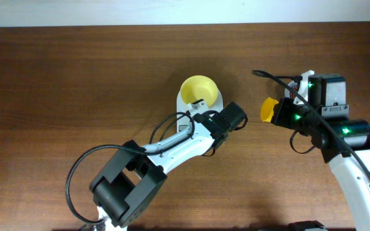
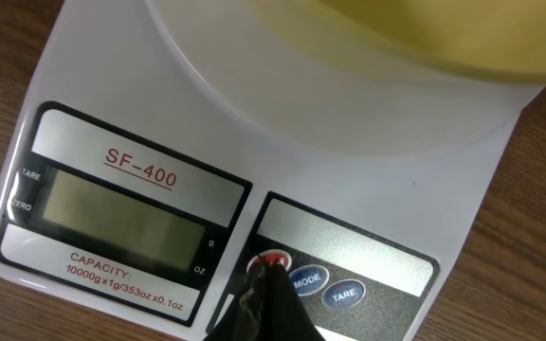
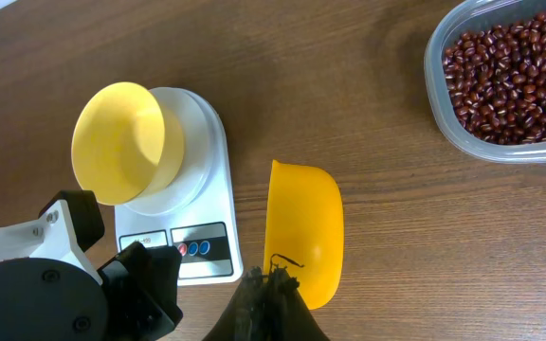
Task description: Scoop item into bowl and weigh 50g on scale
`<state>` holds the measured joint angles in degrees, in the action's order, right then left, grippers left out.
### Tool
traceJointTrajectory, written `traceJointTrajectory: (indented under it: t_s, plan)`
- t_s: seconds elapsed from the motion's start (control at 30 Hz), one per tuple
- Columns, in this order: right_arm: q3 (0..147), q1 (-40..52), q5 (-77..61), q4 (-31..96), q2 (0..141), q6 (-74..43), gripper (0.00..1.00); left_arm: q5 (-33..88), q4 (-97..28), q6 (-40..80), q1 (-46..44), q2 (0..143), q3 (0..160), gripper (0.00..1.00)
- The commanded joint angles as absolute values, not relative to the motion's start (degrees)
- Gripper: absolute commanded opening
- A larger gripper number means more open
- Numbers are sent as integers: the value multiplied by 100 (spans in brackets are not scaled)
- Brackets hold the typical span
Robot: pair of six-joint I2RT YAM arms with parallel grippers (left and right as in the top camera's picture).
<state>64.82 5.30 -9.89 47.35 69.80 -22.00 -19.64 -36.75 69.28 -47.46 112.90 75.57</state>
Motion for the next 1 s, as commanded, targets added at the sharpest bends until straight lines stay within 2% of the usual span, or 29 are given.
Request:
traceJointTrajectory:
  t_s: [0.0, 0.97]
  plan:
    - [6591, 561, -873, 4740, 6991, -2141, 4, -2104, -3667, 6989, -4770, 11358, 7502, 0]
    - [6591, 561, -873, 4740, 6991, -2141, 4, -2134, -3599, 6987, -4770, 11456, 7502, 0]
